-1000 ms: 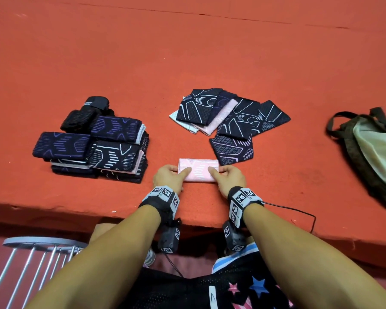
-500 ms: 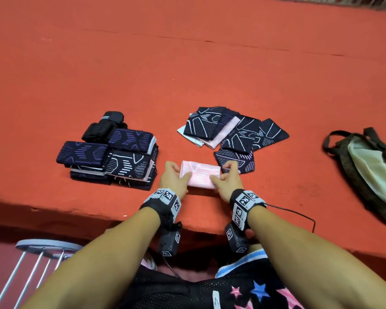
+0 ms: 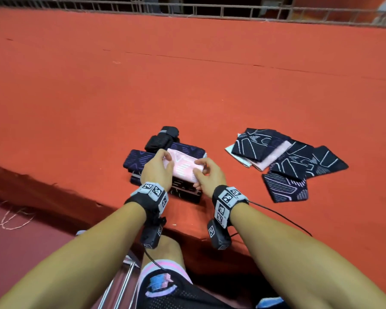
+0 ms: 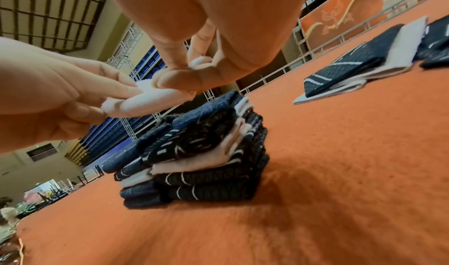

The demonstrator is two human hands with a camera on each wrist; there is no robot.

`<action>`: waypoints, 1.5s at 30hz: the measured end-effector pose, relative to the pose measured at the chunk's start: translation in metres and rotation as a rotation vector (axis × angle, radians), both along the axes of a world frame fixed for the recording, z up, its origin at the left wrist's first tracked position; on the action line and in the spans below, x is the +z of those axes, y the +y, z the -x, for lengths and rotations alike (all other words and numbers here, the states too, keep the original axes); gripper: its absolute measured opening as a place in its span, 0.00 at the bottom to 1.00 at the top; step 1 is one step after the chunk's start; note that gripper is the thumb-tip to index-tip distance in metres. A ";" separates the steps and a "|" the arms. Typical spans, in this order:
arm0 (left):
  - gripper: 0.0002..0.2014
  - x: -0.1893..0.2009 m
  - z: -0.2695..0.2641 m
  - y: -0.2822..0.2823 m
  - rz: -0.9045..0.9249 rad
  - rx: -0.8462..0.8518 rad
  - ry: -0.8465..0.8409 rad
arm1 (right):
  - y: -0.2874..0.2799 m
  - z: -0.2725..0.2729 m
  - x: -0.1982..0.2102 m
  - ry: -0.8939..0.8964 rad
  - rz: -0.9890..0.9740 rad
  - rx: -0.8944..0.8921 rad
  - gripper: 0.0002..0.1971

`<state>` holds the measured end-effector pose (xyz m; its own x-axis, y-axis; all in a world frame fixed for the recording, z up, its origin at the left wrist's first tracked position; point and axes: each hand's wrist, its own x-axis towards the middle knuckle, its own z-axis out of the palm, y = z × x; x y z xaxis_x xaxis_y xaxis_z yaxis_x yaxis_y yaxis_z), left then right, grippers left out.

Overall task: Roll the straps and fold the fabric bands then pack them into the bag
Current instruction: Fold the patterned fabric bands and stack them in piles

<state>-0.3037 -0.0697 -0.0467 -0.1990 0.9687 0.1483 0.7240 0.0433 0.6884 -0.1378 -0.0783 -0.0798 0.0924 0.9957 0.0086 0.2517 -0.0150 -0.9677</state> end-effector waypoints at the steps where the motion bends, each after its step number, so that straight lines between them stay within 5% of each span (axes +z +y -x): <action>1: 0.05 -0.001 0.002 0.002 0.010 0.002 0.021 | 0.002 0.005 -0.003 -0.005 0.009 -0.014 0.08; 8: 0.11 -0.023 -0.004 0.006 0.030 0.021 0.095 | 0.013 0.007 -0.024 -0.285 0.034 -0.062 0.10; 14: 0.21 -0.039 -0.010 0.009 0.053 -0.130 0.196 | 0.018 0.008 -0.034 -0.506 -0.003 0.023 0.16; 25: 0.21 -0.040 -0.012 0.013 0.225 -0.069 0.129 | 0.015 0.004 -0.039 -0.383 0.105 0.032 0.16; 33: 0.25 -0.034 -0.020 0.006 0.085 -0.061 0.205 | 0.018 0.007 -0.028 -0.422 0.184 0.133 0.25; 37: 0.25 -0.020 -0.033 0.025 0.036 -0.239 0.290 | 0.018 0.000 -0.029 -0.428 0.183 0.170 0.29; 45: 0.33 -0.025 -0.035 0.056 0.361 -0.423 0.442 | 0.011 -0.004 -0.028 -0.445 0.152 0.230 0.27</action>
